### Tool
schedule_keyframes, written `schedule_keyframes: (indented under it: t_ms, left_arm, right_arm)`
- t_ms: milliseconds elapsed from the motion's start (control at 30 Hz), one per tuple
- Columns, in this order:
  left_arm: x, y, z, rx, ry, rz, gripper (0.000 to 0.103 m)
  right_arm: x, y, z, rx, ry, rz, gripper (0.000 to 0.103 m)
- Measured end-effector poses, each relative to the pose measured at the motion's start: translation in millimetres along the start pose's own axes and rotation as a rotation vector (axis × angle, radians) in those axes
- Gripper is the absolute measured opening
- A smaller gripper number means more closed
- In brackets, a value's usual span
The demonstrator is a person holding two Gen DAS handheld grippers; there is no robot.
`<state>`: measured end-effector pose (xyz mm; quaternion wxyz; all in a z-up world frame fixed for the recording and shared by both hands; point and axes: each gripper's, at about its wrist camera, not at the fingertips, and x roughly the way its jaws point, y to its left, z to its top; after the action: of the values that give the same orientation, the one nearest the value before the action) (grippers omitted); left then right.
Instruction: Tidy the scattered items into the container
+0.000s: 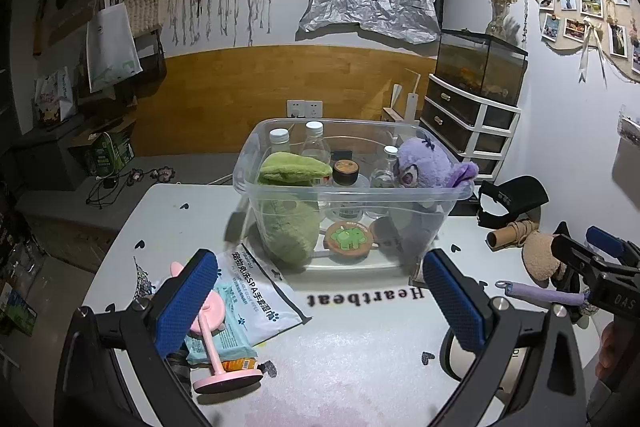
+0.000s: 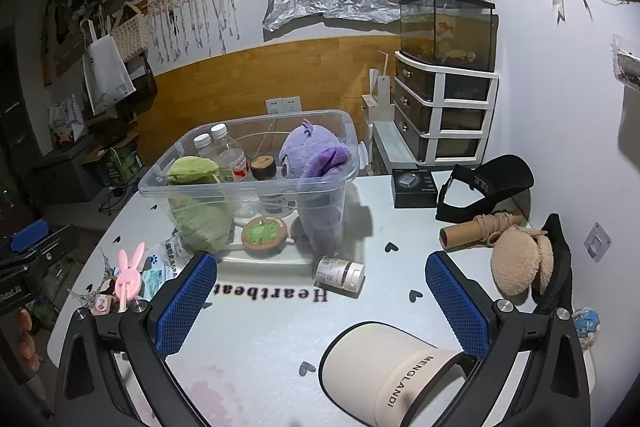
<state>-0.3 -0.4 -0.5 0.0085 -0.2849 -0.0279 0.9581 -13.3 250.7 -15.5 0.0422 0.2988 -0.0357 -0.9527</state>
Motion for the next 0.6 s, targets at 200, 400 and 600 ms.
schedule_keyframes:
  t_ms: [200, 400, 600]
  left_arm:
    - [-0.5, 0.9, 0.1, -0.005, -0.002, 0.001, 0.103]
    - [2.8, -3.7, -1.7, 0.001, 0.001, 0.004, 0.103]
    - [2.0, -1.1, 0.5, 0.001, 0.005, 0.003, 0.103]
  right_arm:
    - [-0.2, -0.4, -0.5, -0.001, 0.004, 0.001, 0.103]
    - [-0.3, -0.7, -1.0, -0.003, 0.008, 0.002, 0.103]
    - [-0.6, -1.1, -1.4, -0.003, 0.012, 0.003, 0.103]
